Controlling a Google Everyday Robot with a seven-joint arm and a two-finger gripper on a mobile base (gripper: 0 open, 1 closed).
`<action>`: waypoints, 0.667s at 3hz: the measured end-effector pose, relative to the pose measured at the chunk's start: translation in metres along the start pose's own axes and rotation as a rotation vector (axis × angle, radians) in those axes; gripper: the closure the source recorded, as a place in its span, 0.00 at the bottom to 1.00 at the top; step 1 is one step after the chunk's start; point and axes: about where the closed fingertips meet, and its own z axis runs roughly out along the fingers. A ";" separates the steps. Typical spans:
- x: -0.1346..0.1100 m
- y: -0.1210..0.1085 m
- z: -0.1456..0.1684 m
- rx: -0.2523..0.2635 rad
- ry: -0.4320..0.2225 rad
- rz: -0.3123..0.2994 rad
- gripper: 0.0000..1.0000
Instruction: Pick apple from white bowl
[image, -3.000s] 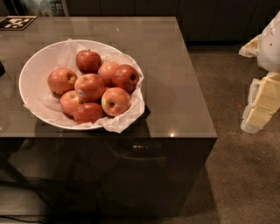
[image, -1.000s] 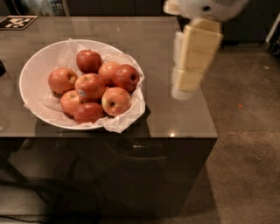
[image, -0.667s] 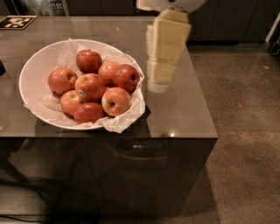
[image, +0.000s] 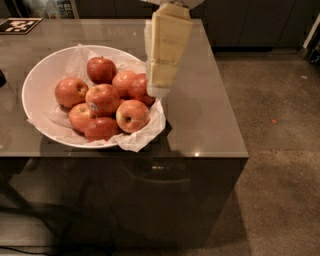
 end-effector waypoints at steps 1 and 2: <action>-0.019 -0.016 0.021 -0.033 -0.017 -0.018 0.00; -0.052 -0.028 0.039 -0.068 -0.061 -0.018 0.00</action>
Offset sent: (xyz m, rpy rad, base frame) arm 0.0218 0.0803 -0.0332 -0.0352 0.2218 0.0799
